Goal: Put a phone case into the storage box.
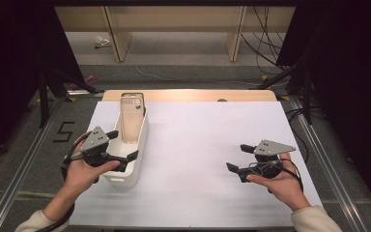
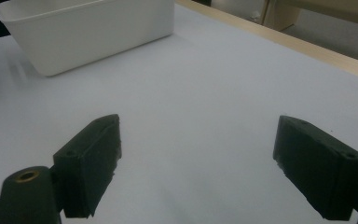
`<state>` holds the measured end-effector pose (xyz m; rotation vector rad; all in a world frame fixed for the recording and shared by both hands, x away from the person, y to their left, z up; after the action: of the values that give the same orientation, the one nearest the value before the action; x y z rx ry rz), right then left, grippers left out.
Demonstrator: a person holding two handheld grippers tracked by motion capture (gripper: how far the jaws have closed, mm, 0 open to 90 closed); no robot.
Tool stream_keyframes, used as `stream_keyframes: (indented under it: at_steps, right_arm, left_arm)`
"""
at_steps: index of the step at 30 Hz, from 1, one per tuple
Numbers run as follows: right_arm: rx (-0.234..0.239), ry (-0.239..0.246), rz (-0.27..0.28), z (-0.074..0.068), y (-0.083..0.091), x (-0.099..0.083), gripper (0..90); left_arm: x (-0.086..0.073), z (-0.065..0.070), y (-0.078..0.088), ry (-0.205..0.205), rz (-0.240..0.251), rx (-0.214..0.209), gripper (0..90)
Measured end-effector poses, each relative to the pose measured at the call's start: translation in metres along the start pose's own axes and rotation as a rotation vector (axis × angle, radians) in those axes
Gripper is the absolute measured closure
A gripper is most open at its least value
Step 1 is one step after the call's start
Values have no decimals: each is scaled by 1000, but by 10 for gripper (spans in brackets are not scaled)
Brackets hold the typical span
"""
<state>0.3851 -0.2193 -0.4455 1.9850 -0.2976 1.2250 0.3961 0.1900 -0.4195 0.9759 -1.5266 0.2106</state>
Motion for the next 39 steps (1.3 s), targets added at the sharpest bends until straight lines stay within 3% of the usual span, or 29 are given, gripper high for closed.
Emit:
stream_keyframes:
  at_steps: [30,39]
  right_arm:
    - [6,-1,3,-2,0,0,161]
    - [-3,-7,16,-3,10,-4,161]
  left_arm:
    - [-15,14,10,-17,3,7,0]
    - [-16,15,10,-22,-2,8,0]
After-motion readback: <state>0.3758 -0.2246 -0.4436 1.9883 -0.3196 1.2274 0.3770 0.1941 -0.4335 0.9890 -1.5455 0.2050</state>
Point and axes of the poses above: each handheld gripper's, and its own axes: y roughly backward along the jaws, x roughly out of its top, z roughly to its right, the point moved 5 cm from there along -y, roughly forward along the jaws, and after that the axes turned 15 degrees about -y, right-handed, at the moved point
